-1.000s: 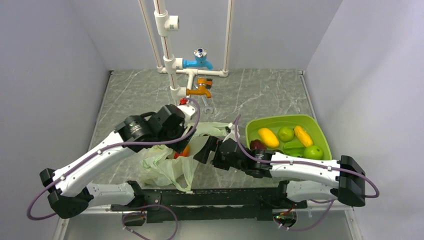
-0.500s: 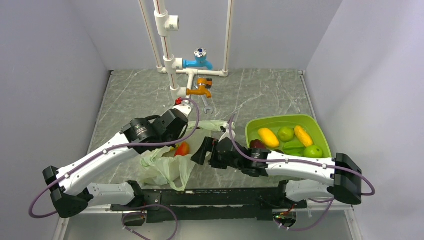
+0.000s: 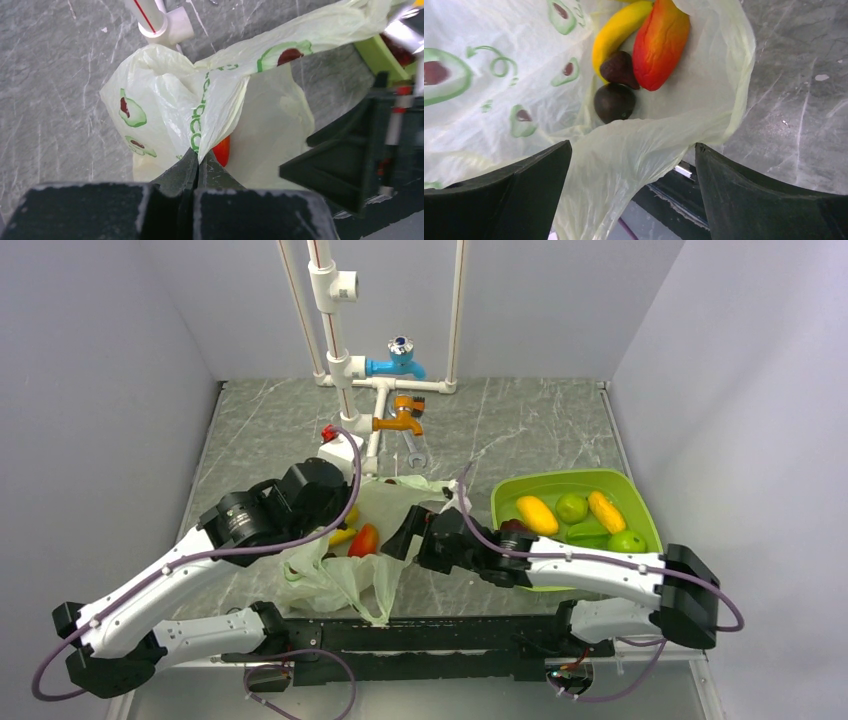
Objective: Take the fake fruits out of the plastic bag
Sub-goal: Adjust the plastic bag at the center of the board.
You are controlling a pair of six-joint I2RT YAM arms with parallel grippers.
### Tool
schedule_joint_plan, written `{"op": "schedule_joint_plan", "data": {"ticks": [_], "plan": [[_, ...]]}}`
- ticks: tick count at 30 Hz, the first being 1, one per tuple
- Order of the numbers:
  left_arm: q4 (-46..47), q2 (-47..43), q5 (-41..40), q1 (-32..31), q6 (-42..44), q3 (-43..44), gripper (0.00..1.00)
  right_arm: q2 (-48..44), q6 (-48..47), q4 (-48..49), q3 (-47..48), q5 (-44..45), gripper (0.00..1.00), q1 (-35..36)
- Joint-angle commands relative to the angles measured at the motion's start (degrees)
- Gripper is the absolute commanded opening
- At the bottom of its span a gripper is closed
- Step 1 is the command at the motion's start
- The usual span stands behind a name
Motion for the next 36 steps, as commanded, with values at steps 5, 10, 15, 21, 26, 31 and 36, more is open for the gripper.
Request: {"op": "schedule_joint_plan", "data": {"ticks": [5, 10, 15, 21, 26, 31, 36], "plan": [[7.74, 3.10, 2.65, -0.06, 0.86, 4.76, 0.00, 9.93, -3.88, 8.92, 1.99, -5.03, 0.51, 4.17], [7.94, 9.02, 5.34, -0.06, 3.50, 11.97, 0.00, 13.06, -13.66, 10.48, 3.60, -1.56, 0.48, 9.74], [8.01, 10.66, 6.44, -0.09, 4.68, 12.97, 0.00, 14.16, -22.67, 19.49, -0.34, -4.61, 0.48, 11.02], [4.17, 5.27, 9.11, -0.06, 1.35, 6.27, 0.00, 10.96, -26.44, 18.28, -2.89, -0.20, 0.69, 11.06], [-2.81, -2.94, 12.08, -0.07, -3.74, 1.89, 0.35, 3.19, -30.66, 16.54, -5.88, 2.00, 0.91, 11.06], [-7.02, -12.45, 16.29, -0.06, -8.50, 2.37, 0.73, -3.79, -34.00, 15.77, -6.76, 1.65, 0.93, 11.09], [-11.85, -17.37, 21.21, -0.08, -11.97, 2.48, 0.97, -5.53, -37.76, 18.11, -4.98, -0.10, 0.95, 11.06]]}}
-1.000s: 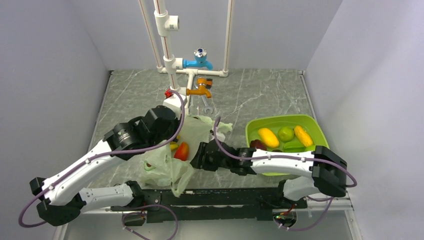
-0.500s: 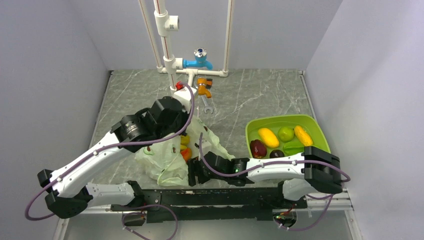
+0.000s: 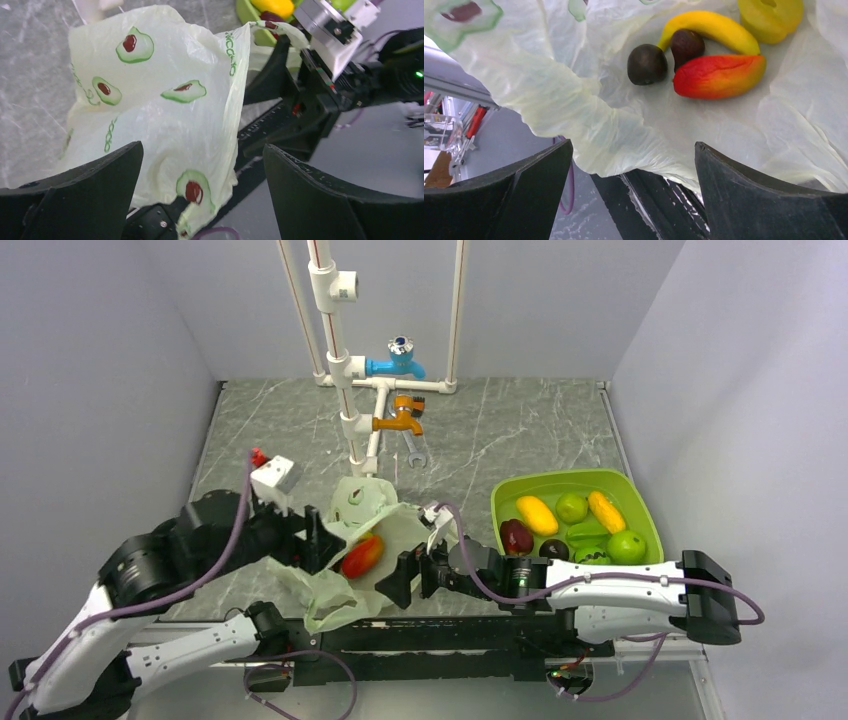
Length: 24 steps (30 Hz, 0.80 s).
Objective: Take the fake fruits out of the plastic bag
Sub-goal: Adjust the plastic bag at the center of the board, then take out the fake fruit from the plastic bag.
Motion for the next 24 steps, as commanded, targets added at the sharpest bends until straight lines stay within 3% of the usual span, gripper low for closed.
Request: {"op": "schedule_joint_plan", "data": {"ticks": [1, 3, 9, 14, 17, 20, 24], "plan": [[-6.00, -2.04, 5.70, -0.08, -5.31, 0.47, 0.97, 0.60, -4.66, 2.96, 2.21, 0.65, 0.95, 0.07], [-7.45, -2.74, 7.45, -0.08, -6.39, -1.32, 0.96, 3.75, -5.71, 5.05, 3.79, 1.42, 0.92, 0.08], [-5.03, -6.26, 14.68, -0.09, -8.40, -9.39, 0.89, 15.90, -7.98, 12.59, 11.53, -6.87, 0.58, 0.55], [-8.07, -6.84, 13.91, -0.09, -8.45, -9.98, 0.86, 24.06, -5.60, 18.33, 16.56, -15.10, 0.57, 2.42], [-10.18, -7.33, 12.13, -0.08, -8.89, -11.61, 0.71, 25.62, -2.94, 22.26, 15.17, -17.80, 0.57, 2.41], [-9.68, -8.72, 11.79, -0.12, -9.67, -15.14, 0.46, 24.80, -3.00, 22.48, 13.18, -16.83, 0.58, 2.19], [-10.13, -10.36, 12.55, -0.14, -10.64, -19.83, 0.10, 21.49, -5.04, 17.15, 10.65, -7.18, 0.64, 1.68]]}}
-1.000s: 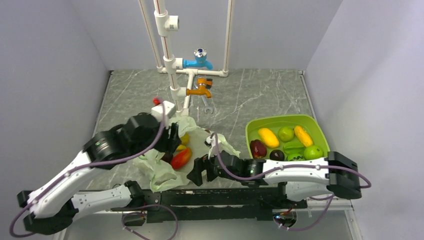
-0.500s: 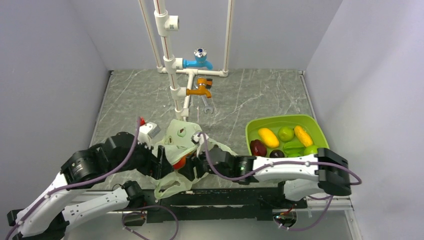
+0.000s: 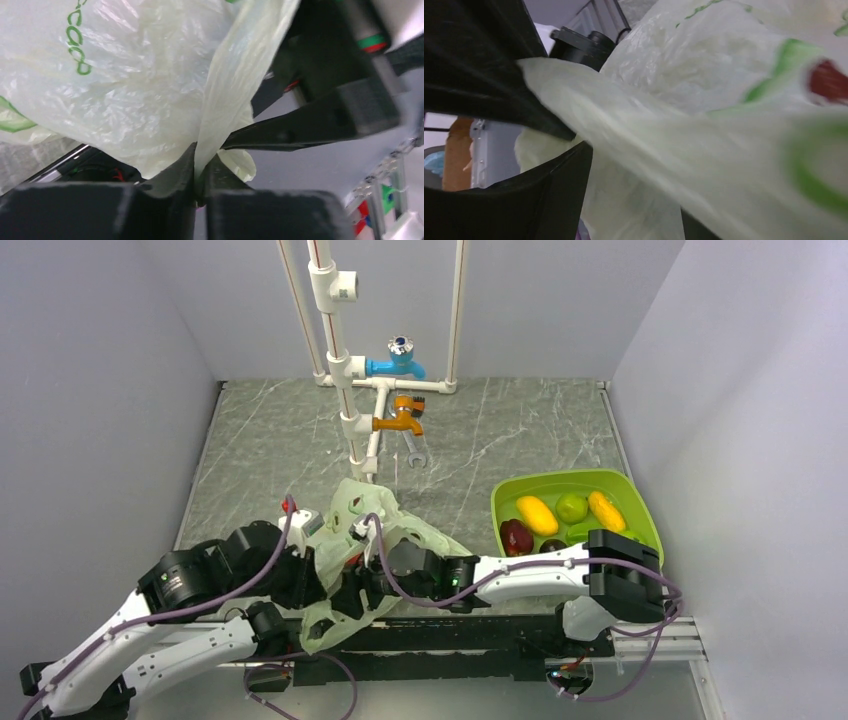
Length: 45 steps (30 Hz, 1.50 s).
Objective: Take the fake fruits out of the plastic bag
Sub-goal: Take out the fake fruit from the plastic bag.
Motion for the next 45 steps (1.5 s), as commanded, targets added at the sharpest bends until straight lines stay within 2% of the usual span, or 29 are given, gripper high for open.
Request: {"op": "schedule_joint_plan", "data": {"ticks": [1, 4, 10, 13, 17, 21, 26, 31, 34, 38, 45], "plan": [[-1.42, -2.09, -0.09, 0.12, -1.48, -4.24, 0.02, -4.78, -1.71, -1.10, -2.69, 9.81, 0.66, -0.40], [-1.67, -5.12, 0.49, 0.14, -2.48, -6.89, 0.00, -5.54, -6.38, -2.69, -4.92, 16.54, 0.74, -0.49], [3.83, -9.19, 5.09, 0.11, -3.01, -12.48, 0.00, -1.72, -15.01, 2.87, -7.10, 21.76, 0.88, -0.43], [9.69, -8.31, 9.26, 0.14, -4.10, -15.91, 0.00, 0.98, -13.56, 1.61, -5.67, 27.73, 0.95, -0.51], [13.52, -7.09, 9.76, 0.12, -4.21, -19.06, 0.00, 4.96, -10.88, 5.60, -6.09, 28.47, 0.99, -0.71], [13.05, -4.97, 9.84, 0.10, -2.84, -18.20, 0.00, 8.87, -15.88, 11.35, -6.05, 24.31, 0.99, -0.62], [7.80, -4.11, 5.15, 0.03, -1.54, -17.11, 0.00, 10.70, -30.97, 17.71, -7.75, 19.31, 0.99, -0.75], [7.02, -5.42, 3.03, 0.13, -2.20, -17.16, 0.00, 13.77, -45.26, 15.46, -4.73, 16.25, 0.99, -1.08], [4.70, -7.50, -0.36, 0.00, -3.85, -16.45, 0.00, 16.37, -49.00, 13.00, -2.31, 14.89, 0.99, -1.62], [2.65, -10.22, -3.04, 0.09, -4.97, -15.39, 0.00, 18.15, -51.30, 14.66, -2.16, 12.77, 0.99, -2.72], [2.36, -12.71, -3.86, 0.09, -6.79, -16.73, 0.00, 23.72, -55.12, 18.19, -0.13, 18.47, 0.98, -3.27]]}}
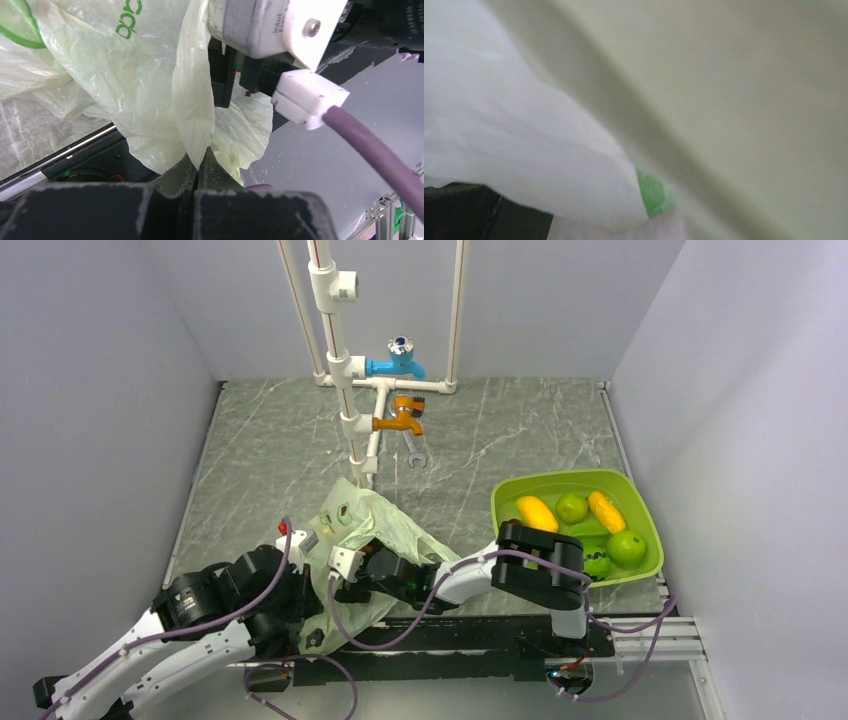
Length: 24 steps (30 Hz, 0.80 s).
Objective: Take the fake fruits out of the plastic bag
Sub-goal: Take out the fake fruit from the plastic bag.
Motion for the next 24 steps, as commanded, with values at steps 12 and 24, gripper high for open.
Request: {"op": "schedule_joint_plan", "data": {"ticks": [12, 24], "plan": [[0.27, 2.54, -1.89, 0.09, -1.45, 1.10, 0.00, -1.53, -0.90, -1.38, 0.64, 2.80, 0.42, -0.60], [3.27, 0.74, -5.96, 0.08, -0.88, 3.69, 0.00, -21.43, 10.83, -18.77, -4.01, -8.70, 0.21, 1.10]]}}
